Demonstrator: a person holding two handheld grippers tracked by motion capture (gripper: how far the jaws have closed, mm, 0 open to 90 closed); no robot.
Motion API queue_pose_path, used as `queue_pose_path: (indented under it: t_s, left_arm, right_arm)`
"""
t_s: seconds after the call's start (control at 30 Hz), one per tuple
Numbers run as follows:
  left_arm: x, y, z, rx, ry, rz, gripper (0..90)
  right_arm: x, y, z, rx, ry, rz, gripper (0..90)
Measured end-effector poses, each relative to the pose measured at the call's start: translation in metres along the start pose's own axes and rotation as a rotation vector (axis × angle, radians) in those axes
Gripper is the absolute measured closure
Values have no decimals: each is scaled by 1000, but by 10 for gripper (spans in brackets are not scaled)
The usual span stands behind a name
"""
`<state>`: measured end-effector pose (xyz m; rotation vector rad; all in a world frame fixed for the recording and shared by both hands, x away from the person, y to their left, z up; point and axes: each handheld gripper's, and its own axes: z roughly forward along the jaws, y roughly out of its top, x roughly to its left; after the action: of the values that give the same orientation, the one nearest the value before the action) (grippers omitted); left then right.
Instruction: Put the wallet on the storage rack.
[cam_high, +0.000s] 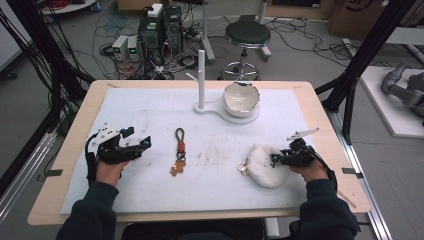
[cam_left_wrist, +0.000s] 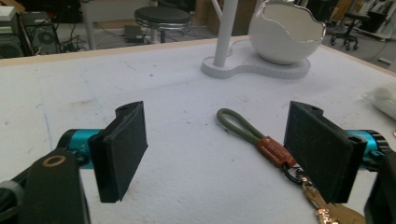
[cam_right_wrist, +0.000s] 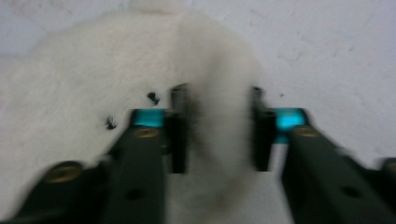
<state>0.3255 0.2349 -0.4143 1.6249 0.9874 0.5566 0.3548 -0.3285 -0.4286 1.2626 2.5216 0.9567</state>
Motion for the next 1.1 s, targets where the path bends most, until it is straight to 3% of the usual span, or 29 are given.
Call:
queue_pose_path:
  t_s: [0.07, 0.1, 0.23, 0.27, 0.3, 0.33, 0.37, 0.5, 0.83, 1.1]
  left_arm:
    - [-1, 0, 1, -1, -13, 2, 254]
    - [-3, 1, 1, -2, -24, 1, 266]
    - [-11, 3, 6, -3, -83, -9, 278]
    - [-11, 3, 6, -3, -83, -9, 284]
    - [-13, 3, 8, -4, -102, -13, 294]
    - [-16, 4, 9, -1, -118, -10, 294]
    - [-22, 4, 13, 5, -152, -6, 296]
    - [-40, 6, 24, 8, -242, 5, 284]
    - [-90, 3, 63, 101, -397, 64, 248]
    - [-106, -1, 72, 140, -459, 75, 248]
  right_arm:
    - [-1, 0, -3, -15, 18, 11, 772]
    - [3, 1, -5, -65, 32, -14, 783]
    - [17, 10, -12, -177, 24, -64, 787]
    - [17, 10, -12, -177, 24, -64, 787]
    - [25, 15, -15, -237, 19, -96, 789]
    - [25, 15, -15, -237, 19, -96, 789]
    - [34, 21, -16, -286, 8, -111, 790]
    - [49, 31, -16, -373, 19, -118, 790]
    - [90, 49, -9, -465, 45, -194, 789]
    - [114, 59, 3, -473, 65, -229, 787]
